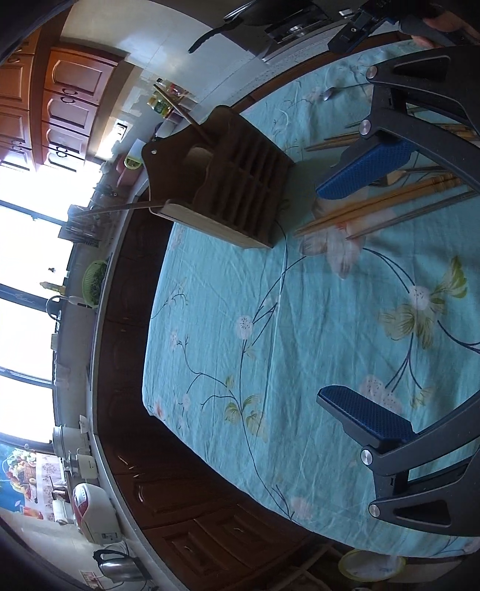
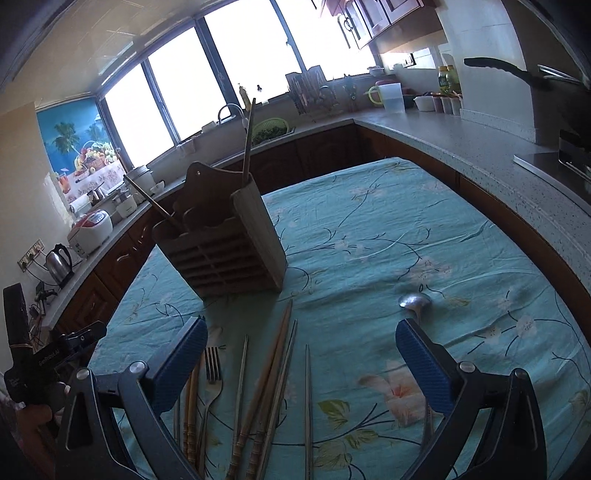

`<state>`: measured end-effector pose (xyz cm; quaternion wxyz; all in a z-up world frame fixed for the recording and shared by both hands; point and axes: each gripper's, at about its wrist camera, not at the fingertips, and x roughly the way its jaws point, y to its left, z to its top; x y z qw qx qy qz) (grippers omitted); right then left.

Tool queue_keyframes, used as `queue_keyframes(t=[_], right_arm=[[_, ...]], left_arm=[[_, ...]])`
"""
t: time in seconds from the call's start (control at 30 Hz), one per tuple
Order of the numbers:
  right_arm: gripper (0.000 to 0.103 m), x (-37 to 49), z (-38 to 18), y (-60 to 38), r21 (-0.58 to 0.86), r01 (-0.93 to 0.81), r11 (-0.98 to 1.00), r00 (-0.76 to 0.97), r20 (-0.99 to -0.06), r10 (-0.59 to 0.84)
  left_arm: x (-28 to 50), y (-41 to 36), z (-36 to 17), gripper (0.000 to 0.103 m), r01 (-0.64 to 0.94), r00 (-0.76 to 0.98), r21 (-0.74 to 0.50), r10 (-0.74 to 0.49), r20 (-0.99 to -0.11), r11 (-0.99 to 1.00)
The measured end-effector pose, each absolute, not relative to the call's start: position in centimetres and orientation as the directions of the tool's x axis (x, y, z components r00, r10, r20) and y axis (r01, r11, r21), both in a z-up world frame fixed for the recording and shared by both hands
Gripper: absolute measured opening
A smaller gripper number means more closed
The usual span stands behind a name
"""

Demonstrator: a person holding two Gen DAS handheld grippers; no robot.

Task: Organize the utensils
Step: 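Move both open tools back down to the chopsticks on the cloth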

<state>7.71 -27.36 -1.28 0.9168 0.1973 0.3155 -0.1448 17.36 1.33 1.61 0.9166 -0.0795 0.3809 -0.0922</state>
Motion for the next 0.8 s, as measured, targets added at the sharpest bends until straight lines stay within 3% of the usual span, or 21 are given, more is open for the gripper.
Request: queue_keyframes(t=[0.07, 0.17, 0.23, 0.27, 0.43, 0.53, 0.67, 0.8], right_arm=[[0.100, 8.1, -1.9, -27.3, 0.253, 0.391, 0.885, 0.741, -0.656, -0.140], [0.086, 9.1, -2.9, -27.1, 0.237, 0.386, 0.892, 0.707, -0.697, -0.121], [0.069, 9.9, -3.6, -27.1, 0.228, 0.382, 0.895, 0.679, -0.727, -0.105], [0.065, 10.3, -4.0, -27.0, 0.221, 0.380, 0.898, 0.664, -0.742, -0.098], [0.032, 11.9, -5.8, -27.0, 0.199, 0.372, 0.907, 0.596, -0.800, -0.069], [0.024, 12.2, -6.8, -26.8, 0.175, 0.364, 0.915, 0.564, -0.823, -0.067], [0.017, 12.8, -7.9, -26.6, 0.134, 0.350, 0.927, 0.523, -0.849, -0.074], [0.016, 13.3, -7.9, -25.8, 0.061, 0.323, 0.944, 0.513, -0.850, -0.121]], left_arm=[[17.9, 0.7, 1.1, 0.100, 0.118, 0.682, -0.199, -0.225, -0.696, 0.973], [18.9, -0.3, 0.2, 0.092, 0.136, 0.652, -0.188, -0.231, -0.723, 0.973], [19.7, -1.1, -0.4, 0.084, 0.151, 0.618, -0.187, -0.240, -0.749, 0.971], [20.1, -1.5, -0.8, 0.078, 0.157, 0.603, -0.186, -0.244, -0.759, 0.970], [21.9, -3.1, -1.9, 0.066, 0.180, 0.537, -0.177, -0.248, -0.806, 0.967], [22.3, -3.8, -2.7, 0.059, 0.180, 0.507, -0.168, -0.238, -0.828, 0.969], [22.9, -5.0, -4.7, 0.039, 0.193, 0.446, -0.162, -0.233, -0.864, 0.968], [22.5, -6.5, -5.1, 0.039, 0.226, 0.466, -0.086, -0.185, -0.865, 0.970]])
